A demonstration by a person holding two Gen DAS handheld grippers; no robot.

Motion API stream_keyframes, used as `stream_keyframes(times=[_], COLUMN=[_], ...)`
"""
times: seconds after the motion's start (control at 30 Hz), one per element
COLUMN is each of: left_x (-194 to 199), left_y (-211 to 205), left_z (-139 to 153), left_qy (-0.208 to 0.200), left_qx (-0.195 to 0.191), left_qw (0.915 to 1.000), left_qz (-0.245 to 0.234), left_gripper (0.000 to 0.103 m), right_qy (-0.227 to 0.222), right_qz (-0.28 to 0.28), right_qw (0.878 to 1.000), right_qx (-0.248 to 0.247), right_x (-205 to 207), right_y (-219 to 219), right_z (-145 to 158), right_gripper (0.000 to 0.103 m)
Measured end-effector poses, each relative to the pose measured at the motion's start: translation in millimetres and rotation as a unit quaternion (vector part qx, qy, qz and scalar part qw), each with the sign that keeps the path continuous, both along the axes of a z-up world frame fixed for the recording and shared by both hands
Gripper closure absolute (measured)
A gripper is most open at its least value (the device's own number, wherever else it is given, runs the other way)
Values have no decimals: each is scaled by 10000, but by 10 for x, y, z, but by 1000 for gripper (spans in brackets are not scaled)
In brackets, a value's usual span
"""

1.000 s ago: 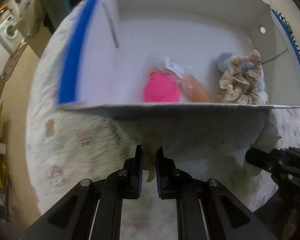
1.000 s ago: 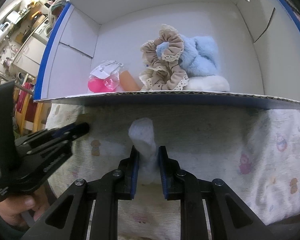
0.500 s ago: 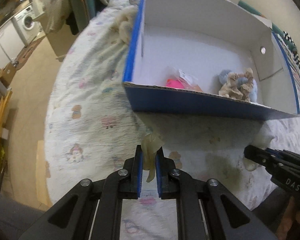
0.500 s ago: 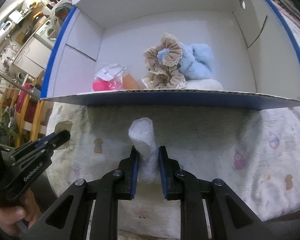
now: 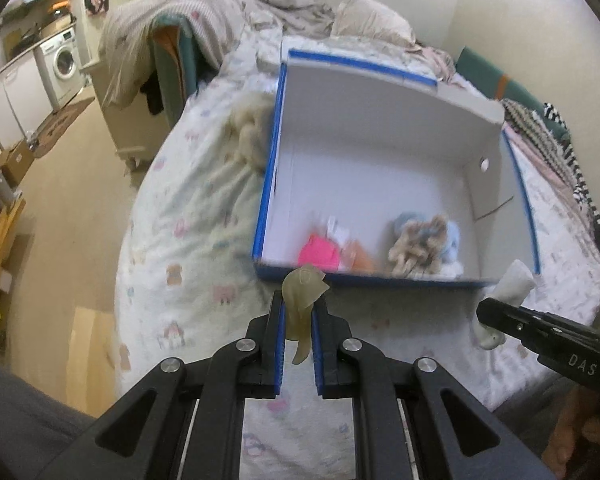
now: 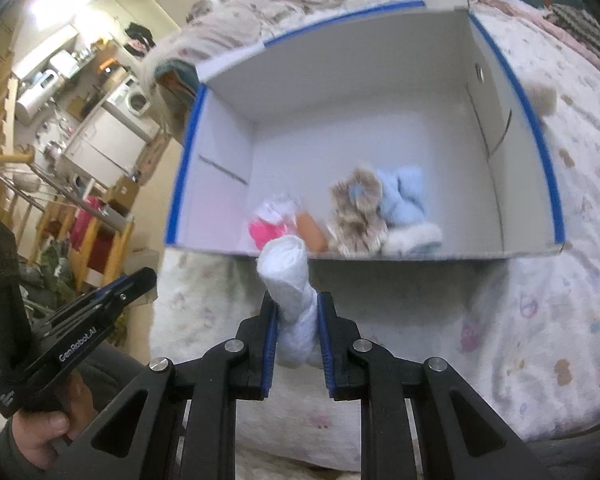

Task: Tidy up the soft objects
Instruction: 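Carry the tan fabric with the left tool while the right tool carries the white sock into the box, then open the left tool to drop the tan fabric while the right tool releases the sock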

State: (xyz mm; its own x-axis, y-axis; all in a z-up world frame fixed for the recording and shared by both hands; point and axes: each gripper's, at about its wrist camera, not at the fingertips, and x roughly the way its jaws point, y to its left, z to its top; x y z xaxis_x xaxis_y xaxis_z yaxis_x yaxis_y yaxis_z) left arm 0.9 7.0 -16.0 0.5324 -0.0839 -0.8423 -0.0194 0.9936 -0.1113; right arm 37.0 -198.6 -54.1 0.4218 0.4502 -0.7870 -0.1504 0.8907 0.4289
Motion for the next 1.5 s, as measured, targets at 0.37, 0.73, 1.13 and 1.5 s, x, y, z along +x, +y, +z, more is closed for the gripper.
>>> stream_keyframes(times=[0.37,0.73,1.13,1.5], left_x=[424,905,1179,1322], left_y=[-151,-415,-416,-500], left_z=[304,126,-373,-552], left_qy=[-361,-481,-141,279], left_qx=[334,599,329,116], left_qw=[9983,9933,9967,9954], left_qz=[-323,-860,-722,-912], left_gripper=[92,92,92,87], right_qy=[-605,-579,148,513], right_qz=[-225,-611,-613,-538], right_qw=[9979,9964,9971,9955], right_qx=[77,-130,-431,-584], right_x=[262,650,864,934], right_y=[-187,-350,-284,-236], right_z=[443,188,-273,-470], right_gripper=[82,82,82,82])
